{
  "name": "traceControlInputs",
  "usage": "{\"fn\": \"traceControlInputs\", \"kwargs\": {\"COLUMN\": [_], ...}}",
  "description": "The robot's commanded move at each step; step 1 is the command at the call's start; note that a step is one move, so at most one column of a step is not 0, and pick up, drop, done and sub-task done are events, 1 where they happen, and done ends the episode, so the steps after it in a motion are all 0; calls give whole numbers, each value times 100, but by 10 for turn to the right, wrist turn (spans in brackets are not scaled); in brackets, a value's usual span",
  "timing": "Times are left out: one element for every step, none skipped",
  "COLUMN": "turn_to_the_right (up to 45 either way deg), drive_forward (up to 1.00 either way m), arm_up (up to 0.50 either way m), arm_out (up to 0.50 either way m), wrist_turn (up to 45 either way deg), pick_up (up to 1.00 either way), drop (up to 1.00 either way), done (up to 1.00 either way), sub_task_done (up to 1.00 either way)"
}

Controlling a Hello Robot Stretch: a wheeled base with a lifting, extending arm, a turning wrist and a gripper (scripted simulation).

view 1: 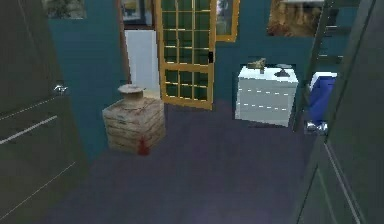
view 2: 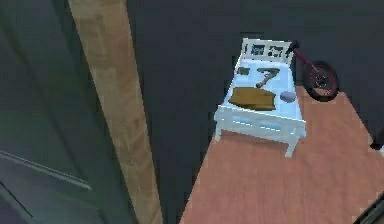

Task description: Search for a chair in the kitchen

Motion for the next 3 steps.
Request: {"fn": "traceControlInputs", "kwargs": {"turn_to_the_right": [0, 0, 0], "drive_forward": [100, 100, 40], "arm_up": [0, 0, 0], "arm_out": [0, 0, 0], "wrist_turn": [0, 0, 0], "pick_up": [0, 0, 0], "drop": [0, 0, 0], "done": [0, 0, 0], "sub_task_done": [0, 0, 0]}}
